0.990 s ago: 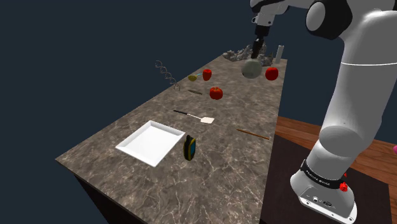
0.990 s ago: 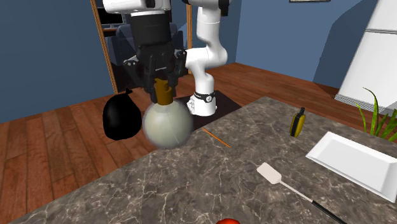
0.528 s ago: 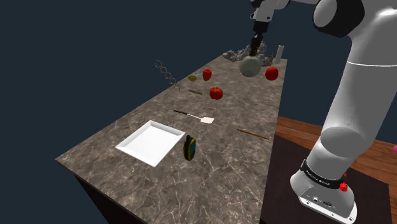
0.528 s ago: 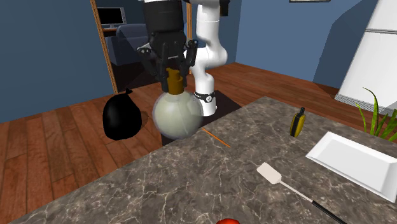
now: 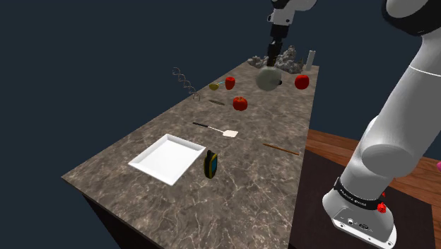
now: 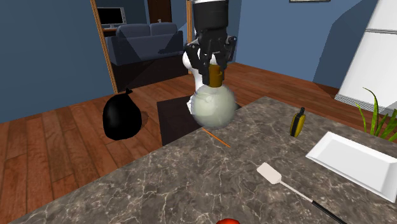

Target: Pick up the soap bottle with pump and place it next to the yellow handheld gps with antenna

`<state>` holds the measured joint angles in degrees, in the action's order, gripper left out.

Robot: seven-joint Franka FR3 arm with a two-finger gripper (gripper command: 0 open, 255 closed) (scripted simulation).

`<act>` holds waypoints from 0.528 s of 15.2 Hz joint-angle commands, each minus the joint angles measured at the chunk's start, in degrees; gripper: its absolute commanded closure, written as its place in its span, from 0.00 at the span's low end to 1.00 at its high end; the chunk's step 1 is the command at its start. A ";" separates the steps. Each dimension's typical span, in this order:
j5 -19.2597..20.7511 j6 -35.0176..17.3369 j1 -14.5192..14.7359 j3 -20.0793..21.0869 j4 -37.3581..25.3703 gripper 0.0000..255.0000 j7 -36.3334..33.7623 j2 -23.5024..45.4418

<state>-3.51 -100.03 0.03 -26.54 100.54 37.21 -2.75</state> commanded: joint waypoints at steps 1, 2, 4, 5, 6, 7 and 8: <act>0.85 -0.37 1.37 1.63 1.70 1.00 -3.26 -1.81; 1.25 -0.63 2.02 2.48 2.75 1.00 -4.83 -2.77; 1.88 -1.09 3.23 4.22 4.64 1.00 -7.93 -4.49; 2.13 -1.30 3.83 5.10 5.47 1.00 -9.46 -5.24; 2.32 -1.49 4.39 5.99 6.24 1.00 -10.97 -5.92; 2.48 -1.66 4.96 6.88 6.93 1.00 -12.47 -6.54; 2.60 -1.83 5.52 7.77 7.56 1.00 -13.95 -7.09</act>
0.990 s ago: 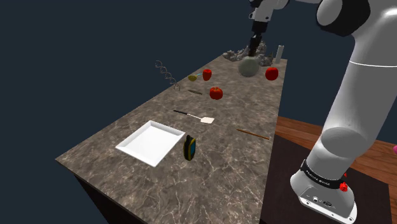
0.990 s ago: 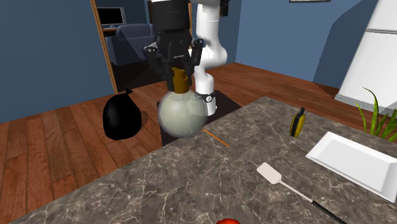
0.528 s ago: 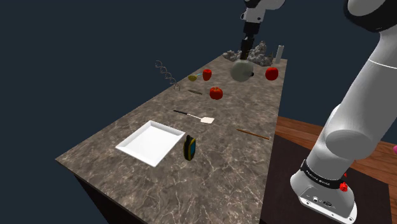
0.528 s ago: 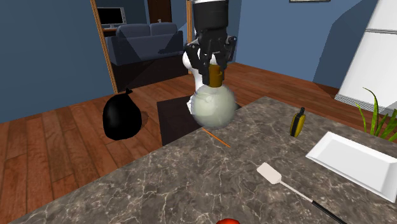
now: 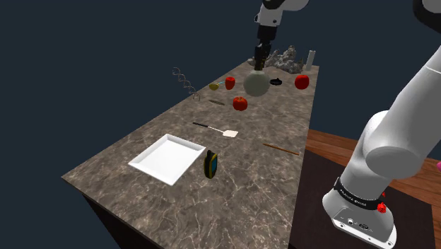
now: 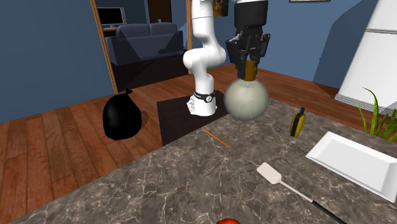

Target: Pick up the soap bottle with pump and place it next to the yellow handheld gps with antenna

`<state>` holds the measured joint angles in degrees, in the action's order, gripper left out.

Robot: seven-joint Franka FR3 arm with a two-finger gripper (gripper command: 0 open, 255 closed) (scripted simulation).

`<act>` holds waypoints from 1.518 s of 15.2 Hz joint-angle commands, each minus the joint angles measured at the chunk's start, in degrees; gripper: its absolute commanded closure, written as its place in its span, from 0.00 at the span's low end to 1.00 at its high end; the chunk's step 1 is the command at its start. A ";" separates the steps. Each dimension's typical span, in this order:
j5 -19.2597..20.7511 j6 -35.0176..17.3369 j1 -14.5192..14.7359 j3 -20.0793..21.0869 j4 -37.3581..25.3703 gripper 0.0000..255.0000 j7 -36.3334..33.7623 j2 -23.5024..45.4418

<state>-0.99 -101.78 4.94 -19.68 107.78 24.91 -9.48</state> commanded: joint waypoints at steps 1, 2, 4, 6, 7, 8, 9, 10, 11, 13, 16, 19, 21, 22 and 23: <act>0.15 -0.23 1.16 1.81 0.88 1.00 -3.13 -0.85; 0.20 -0.37 1.73 2.69 1.37 1.00 -4.59 -1.27; 0.22 -0.64 2.84 4.46 2.16 1.00 -7.48 -1.92; 0.15 -0.88 3.95 6.22 2.69 1.00 -10.32 -2.31; 0.09 -0.99 4.51 7.08 2.86 1.00 -11.72 -2.42; 0.02 -1.09 5.06 7.96 2.96 1.00 -13.12 -2.46; -0.07 -1.19 5.62 8.81 2.99 1.00 -14.50 -2.44; -0.16 -1.28 6.18 9.66 2.96 1.00 -15.88 -2.37; -0.26 -1.37 6.75 10.50 2.87 1.00 -17.26 -2.24; -0.46 -1.52 7.88 12.17 2.48 1.00 -19.98 -1.79; -0.77 -1.70 9.87 15.09 1.14 1.00 -24.78 -0.43; -0.78 -4.01 9.87 15.08 3.55 1.00 -24.70 -0.52; -0.80 -5.55 9.87 15.08 5.09 1.00 -24.64 -0.52; -0.81 -6.32 9.87 15.07 5.84 1.00 -24.61 -0.50; -0.82 -7.09 9.87 15.07 6.57 1.00 -24.58 -0.47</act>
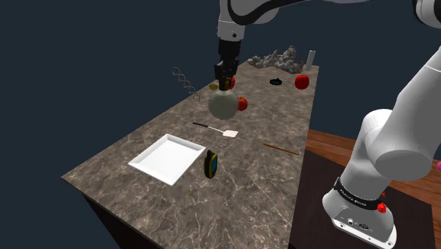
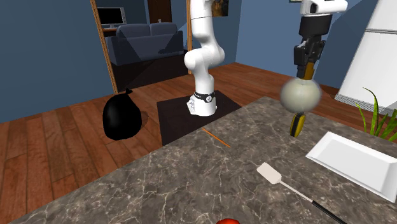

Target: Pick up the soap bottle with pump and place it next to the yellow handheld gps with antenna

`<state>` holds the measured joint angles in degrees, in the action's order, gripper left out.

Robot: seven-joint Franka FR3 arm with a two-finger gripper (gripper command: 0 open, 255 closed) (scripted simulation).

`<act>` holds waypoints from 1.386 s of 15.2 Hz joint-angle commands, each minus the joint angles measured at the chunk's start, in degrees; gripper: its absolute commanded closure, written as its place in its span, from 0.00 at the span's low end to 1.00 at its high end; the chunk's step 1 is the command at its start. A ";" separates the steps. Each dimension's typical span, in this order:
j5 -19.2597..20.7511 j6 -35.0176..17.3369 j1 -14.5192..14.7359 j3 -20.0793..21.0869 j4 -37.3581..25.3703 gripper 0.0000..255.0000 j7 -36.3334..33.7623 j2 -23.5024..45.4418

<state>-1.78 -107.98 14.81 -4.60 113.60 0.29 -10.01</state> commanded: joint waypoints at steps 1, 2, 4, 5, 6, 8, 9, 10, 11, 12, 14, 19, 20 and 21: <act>-0.03 -1.66 0.00 -0.01 1.48 1.00 0.07 0.11; -0.04 -2.42 0.00 -0.02 2.19 1.00 0.10 0.16; -0.08 -3.96 -0.01 -0.03 3.58 1.00 0.17 0.31; -0.09 -4.72 -0.01 -0.03 4.25 1.00 0.21 0.41; -0.11 -5.49 -0.01 -0.04 4.91 1.00 0.25 0.51; -0.16 -7.02 -0.01 -0.05 6.20 1.00 0.32 0.76; -0.18 -7.79 0.00 -0.05 6.82 1.00 0.37 0.90; -0.21 -8.56 0.00 -0.06 7.44 1.00 0.41 1.06; -0.24 -9.33 0.00 -0.07 8.04 1.00 0.45 1.23; -0.27 -10.09 0.00 -0.08 8.63 1.00 0.50 1.41; -0.33 -11.63 0.01 -0.09 9.77 1.00 0.59 1.81; -0.54 -15.48 0.02 -0.13 12.41 1.00 0.85 3.02; -0.59 -16.25 0.03 -0.14 12.91 1.00 0.91 3.30; -0.64 -17.03 0.03 -0.14 13.39 1.00 0.97 3.60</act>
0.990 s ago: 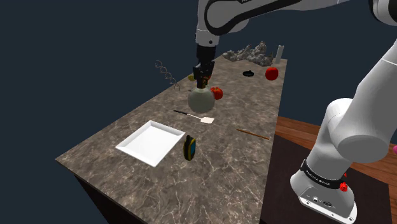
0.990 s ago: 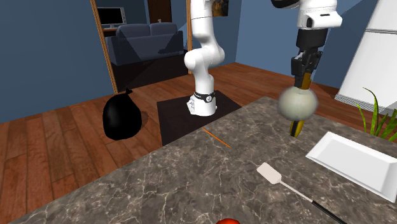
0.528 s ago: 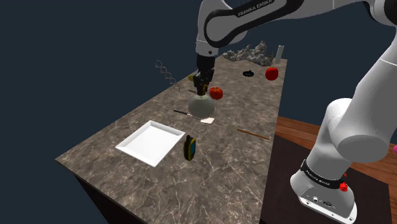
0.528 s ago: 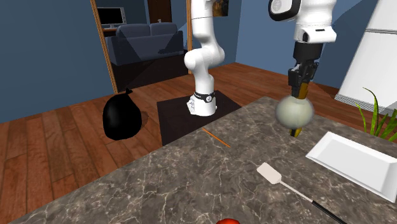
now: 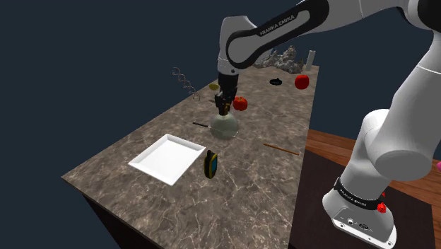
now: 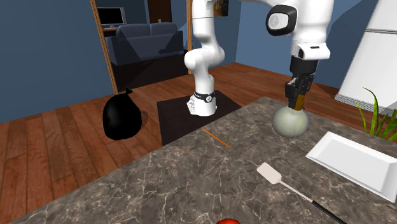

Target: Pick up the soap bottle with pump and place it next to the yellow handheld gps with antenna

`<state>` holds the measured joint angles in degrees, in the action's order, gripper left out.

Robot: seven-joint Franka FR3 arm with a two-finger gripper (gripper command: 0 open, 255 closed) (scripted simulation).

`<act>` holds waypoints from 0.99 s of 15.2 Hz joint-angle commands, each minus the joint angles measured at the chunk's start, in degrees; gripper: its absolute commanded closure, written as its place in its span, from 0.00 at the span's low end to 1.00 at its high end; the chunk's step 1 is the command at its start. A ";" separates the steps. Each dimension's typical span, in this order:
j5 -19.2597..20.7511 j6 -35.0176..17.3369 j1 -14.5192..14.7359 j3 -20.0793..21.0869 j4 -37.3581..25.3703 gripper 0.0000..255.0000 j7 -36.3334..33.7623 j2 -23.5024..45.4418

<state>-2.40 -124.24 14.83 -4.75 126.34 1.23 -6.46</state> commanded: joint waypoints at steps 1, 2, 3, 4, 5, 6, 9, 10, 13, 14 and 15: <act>-0.08 -1.54 0.01 -0.01 1.12 1.00 0.09 0.36; -0.13 -2.32 0.01 -0.01 1.58 1.00 0.16 0.67; -0.19 -3.09 0.02 -0.02 2.02 1.00 0.22 1.00; -0.26 -3.86 0.03 -0.03 2.46 1.00 0.29 1.35; -0.32 -4.64 0.03 -0.03 2.88 1.00 0.36 1.70; -0.39 -5.41 0.04 -0.04 3.29 1.00 0.43 2.07; -0.62 -7.74 0.06 -0.06 4.44 1.00 0.66 3.25; -0.71 -8.51 0.07 -0.06 4.80 1.00 0.75 3.67; -0.99 -10.84 0.09 -0.06 5.81 1.00 1.01 5.00; -1.09 -11.61 0.10 -0.06 6.12 1.00 1.11 5.47; -1.20 -12.38 0.10 -0.06 6.42 1.00 1.21 5.95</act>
<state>-3.47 -135.71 14.94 -4.80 132.47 2.30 -1.08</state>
